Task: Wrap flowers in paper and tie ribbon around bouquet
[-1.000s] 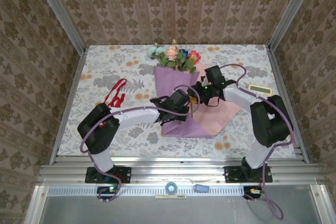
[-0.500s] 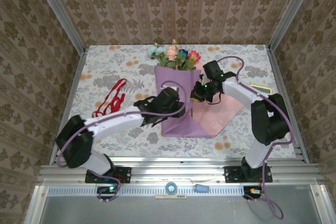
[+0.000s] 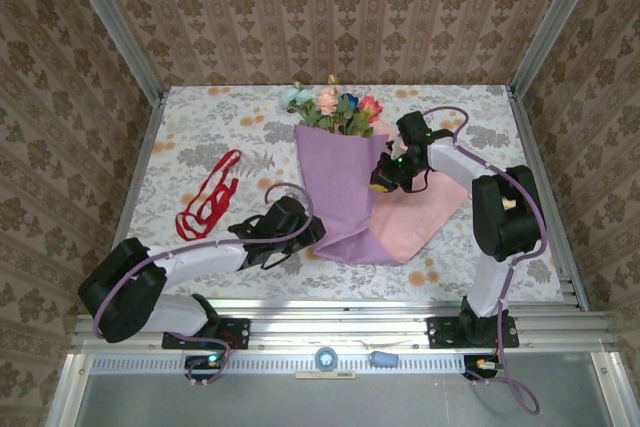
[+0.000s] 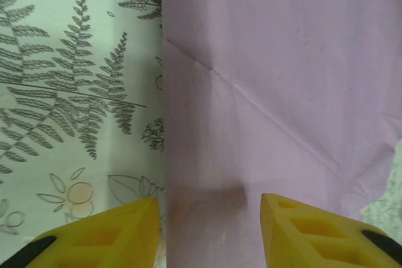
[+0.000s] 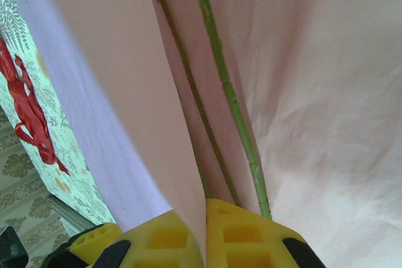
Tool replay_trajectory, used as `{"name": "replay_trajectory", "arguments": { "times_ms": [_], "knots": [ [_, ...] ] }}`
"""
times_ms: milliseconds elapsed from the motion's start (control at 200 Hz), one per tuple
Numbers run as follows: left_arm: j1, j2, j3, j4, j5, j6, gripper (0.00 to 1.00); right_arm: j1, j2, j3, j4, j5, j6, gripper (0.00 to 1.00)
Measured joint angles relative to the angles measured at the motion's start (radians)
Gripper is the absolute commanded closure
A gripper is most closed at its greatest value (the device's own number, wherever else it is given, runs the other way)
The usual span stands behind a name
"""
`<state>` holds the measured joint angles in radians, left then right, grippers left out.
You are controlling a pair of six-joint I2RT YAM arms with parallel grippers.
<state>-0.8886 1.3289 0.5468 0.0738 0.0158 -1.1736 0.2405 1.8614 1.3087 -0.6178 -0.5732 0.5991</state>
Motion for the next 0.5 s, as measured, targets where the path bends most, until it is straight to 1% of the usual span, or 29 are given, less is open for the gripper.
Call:
{"name": "replay_trajectory", "arguments": {
  "times_ms": [175, 285, 405, 500],
  "knots": [
    [0.000, 0.014, -0.074, 0.116, 0.001, -0.072, 0.55, -0.010, 0.021, 0.001, -0.005, -0.017, -0.020, 1.00],
    [0.000, 0.027, -0.090, 0.167, 0.000, -0.099, 0.57, -0.012, 0.021, 0.001, -0.006, -0.021, -0.023, 1.00],
    [0.000, 0.041, -0.106, 0.233, -0.001, -0.131, 0.67, -0.014, 0.022, 0.000, -0.008, -0.027, -0.025, 1.00],
    [-0.001, 0.064, -0.121, 0.285, -0.002, -0.158, 0.79, -0.014, 0.024, -0.002, -0.007, -0.030, -0.026, 1.00]
  ]
}}
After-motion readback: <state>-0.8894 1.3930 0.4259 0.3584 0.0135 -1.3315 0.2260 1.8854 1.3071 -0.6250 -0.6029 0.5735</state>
